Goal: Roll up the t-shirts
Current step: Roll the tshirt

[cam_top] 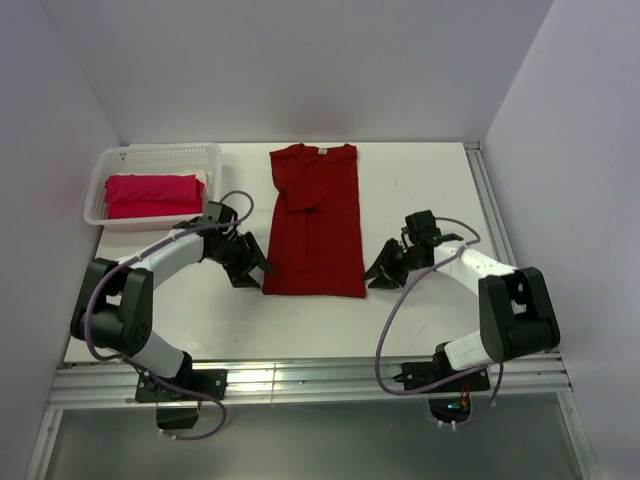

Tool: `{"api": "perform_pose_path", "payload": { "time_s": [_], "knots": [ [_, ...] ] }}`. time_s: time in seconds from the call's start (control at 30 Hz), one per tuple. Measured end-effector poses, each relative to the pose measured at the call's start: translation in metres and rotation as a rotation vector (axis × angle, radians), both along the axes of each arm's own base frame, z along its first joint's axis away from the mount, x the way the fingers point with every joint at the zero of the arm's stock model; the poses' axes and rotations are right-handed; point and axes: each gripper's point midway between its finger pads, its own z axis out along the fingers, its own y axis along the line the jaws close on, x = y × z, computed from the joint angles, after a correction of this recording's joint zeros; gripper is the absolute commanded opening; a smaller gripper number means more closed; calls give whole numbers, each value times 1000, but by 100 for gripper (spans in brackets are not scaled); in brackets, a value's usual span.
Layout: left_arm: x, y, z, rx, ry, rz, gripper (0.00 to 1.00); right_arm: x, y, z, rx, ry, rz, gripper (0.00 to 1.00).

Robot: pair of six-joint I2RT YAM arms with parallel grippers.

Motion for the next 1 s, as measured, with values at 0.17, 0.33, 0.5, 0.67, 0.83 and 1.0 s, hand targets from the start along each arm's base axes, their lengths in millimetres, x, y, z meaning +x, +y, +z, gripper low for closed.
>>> {"api": "perform_pose_path", "payload": {
  "time_s": [0.17, 0.33, 0.5, 0.67, 0.83, 1.0],
  "knots": [
    [-26, -13, 2, -64, -14, -68, 59, -20, 13, 2, 86, -25, 8, 28],
    [-14, -51, 20, -114, -95, -170, 57, -15, 66, 18, 136, -74, 135, 22],
    [-13, -83, 6, -152, -101, -252, 54, -15, 106, 4, 155, -46, 211, 17],
    [-37, -67, -40, -143, 25, -235, 52, -24, 89, -31, 105, 44, 171, 15],
    [-36, -50, -38, -193, 23, -190, 53, -21, 51, -45, 114, 88, 88, 15],
    [-29, -40, -32, -194, -4, -168, 60, -9, 25, -43, 112, 62, 39, 21]
  ]
}}
